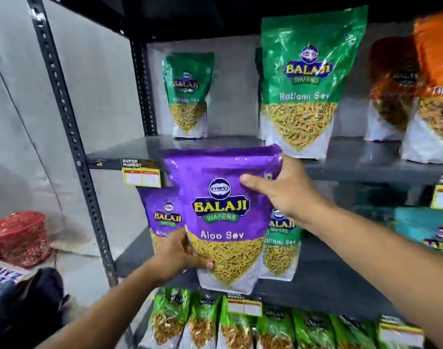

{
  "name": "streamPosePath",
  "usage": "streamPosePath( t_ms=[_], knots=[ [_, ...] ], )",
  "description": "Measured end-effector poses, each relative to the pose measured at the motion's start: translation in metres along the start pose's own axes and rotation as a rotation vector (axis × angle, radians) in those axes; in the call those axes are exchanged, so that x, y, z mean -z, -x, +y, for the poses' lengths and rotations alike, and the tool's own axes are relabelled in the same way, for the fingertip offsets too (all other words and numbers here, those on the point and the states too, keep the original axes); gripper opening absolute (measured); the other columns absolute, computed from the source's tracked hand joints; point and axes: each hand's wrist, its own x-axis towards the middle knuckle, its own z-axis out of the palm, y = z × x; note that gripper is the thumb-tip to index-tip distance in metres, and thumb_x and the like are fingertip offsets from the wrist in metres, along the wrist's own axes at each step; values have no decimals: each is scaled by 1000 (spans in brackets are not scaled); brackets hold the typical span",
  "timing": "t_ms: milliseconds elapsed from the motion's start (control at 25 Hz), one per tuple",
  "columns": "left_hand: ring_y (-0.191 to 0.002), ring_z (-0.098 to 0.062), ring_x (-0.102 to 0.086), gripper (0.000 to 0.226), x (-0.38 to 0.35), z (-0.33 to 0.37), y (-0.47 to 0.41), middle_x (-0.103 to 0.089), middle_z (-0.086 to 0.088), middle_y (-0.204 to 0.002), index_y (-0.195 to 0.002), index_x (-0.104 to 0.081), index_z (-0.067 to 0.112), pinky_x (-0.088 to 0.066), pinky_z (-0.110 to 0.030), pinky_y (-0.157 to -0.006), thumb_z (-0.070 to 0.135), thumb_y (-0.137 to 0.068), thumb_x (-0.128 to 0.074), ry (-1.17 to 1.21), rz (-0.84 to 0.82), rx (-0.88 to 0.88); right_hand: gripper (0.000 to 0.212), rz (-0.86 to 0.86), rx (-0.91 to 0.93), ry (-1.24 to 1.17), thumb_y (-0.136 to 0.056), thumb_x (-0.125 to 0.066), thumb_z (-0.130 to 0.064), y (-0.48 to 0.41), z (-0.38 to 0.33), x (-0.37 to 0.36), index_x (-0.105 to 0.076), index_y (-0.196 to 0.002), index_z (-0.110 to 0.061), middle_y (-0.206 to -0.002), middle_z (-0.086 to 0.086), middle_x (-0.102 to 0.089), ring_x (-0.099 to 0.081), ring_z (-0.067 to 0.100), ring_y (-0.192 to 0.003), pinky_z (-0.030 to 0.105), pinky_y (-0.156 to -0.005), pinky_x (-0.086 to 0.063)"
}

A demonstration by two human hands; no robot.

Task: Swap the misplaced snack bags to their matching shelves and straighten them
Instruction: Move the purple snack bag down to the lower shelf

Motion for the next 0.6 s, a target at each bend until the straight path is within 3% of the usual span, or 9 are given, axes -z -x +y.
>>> streamPosePath(
  t_ms=[80,160,280,440,520,600],
  knots=[
    [-61,-13,-68,41,-8,-34,-2,-76,-11,-64,-86,-64,-2,-56,-25,-64,-16,-53,-84,-3,31,42,30,2,-68,94,-69,-80,-1,7,34,-4,-70,-97,-8,-88,6,-76,-72,20,-83,38,-80,-58],
    [-59,-6,-69,42,-15,-61,-10,-76,4,-62,-85,-64,3,-54,-16,-57,-21,-54,-81,31,41,81,26,22,-132,140,-68,-81,-1,7,66,-8,-68,-89,-9,-84,10,-75,-69,18,-77,40,-79,-56],
    [-68,-13,-73,47,-18,-100,-34,-79,-1,-73,-86,-65,5,-57,-22,-60,-22,-51,-81,94,109,134,27,48,-223,223,-68,-81,-3,-3,106,-15,-64,-77,-23,-70,-4,-69,-61,4,-61,27,-68,-49],
    [-67,-21,-75,47,-20,-131,-61,-79,-7,-72,-90,-63,0,-58,-25,-57,-22,-53,-81,135,137,262,31,66,-281,359,-67,-83,-8,-22,146,-16,-61,-72,-30,-73,-8,-67,-62,13,-68,19,-64,-46],
    [-70,-25,-75,49,-21,-142,-74,-79,-8,-75,-93,-61,1,-59,-28,-58,-23,-54,-80,176,153,292,30,29,-214,563,-65,-84,-18,-33,155,-12,-62,-81,-31,-76,-14,-66,-62,7,-70,8,-61,-41],
    [-78,-26,-74,54,-19,-155,-88,-80,-8,-82,-96,-61,3,-60,-30,-62,-26,-53,-78,226,191,286,31,-63,-38,858,-66,-82,-29,-46,156,-7,-65,-92,-30,-83,-9,-71,-63,11,-81,18,-70,-45]
  ],
)
